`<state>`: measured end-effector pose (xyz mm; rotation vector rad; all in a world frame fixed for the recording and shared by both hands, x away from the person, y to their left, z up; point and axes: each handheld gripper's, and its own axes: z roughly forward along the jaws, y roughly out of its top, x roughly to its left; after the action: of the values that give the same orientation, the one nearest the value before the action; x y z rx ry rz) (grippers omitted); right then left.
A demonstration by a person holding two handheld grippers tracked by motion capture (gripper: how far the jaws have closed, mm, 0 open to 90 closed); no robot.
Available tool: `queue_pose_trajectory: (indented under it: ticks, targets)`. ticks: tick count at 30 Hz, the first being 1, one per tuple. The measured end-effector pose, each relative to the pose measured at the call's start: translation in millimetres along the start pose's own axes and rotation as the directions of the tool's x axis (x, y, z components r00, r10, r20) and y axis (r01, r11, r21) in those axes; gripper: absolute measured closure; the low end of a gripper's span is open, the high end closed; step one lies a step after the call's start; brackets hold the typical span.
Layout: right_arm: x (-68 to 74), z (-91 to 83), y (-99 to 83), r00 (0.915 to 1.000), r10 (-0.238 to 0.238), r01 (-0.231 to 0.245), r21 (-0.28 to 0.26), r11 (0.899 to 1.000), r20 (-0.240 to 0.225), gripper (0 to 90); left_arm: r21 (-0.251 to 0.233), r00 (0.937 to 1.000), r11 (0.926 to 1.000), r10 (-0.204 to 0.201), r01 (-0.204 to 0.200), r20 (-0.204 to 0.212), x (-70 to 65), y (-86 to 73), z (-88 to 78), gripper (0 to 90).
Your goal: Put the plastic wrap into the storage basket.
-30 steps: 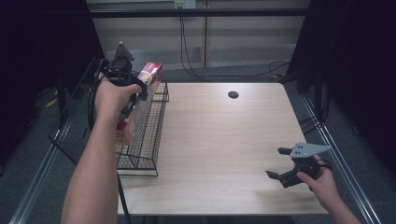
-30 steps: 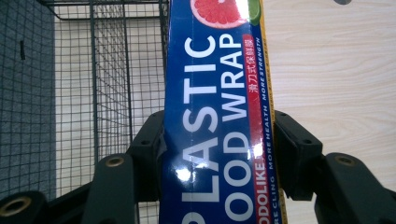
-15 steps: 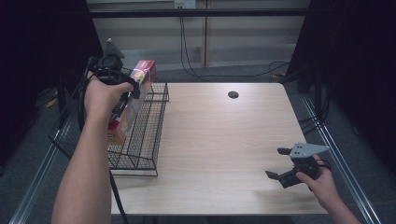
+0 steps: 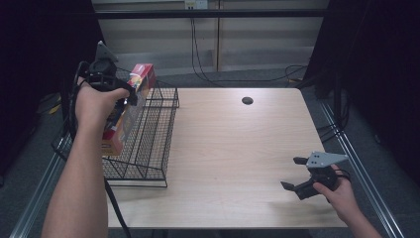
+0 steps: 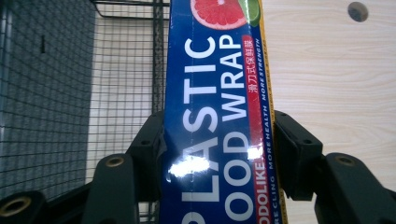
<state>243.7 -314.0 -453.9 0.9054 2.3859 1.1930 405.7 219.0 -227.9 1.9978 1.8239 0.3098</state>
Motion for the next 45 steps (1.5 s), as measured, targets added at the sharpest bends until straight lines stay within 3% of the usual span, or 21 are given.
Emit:
queue_pose_trajectory:
  ticks: [21,45]
  targets:
    - [0.3,-1.3,-0.5,1.0000,0.004,-0.004,-0.002,1.000,-0.006,1.9,-0.010,0.9987,0.9992,-0.039,0.039,-0.032,27.5,-6.5,-9.7,44.2]
    - [0.7,-0.4,0.0,1.0000,0.002,-0.002,0.000,1.000,0.000,1.9,0.003,0.9949,0.9971,-0.076,0.077,-0.066,48.0,-17.3,-2.6,44.1]
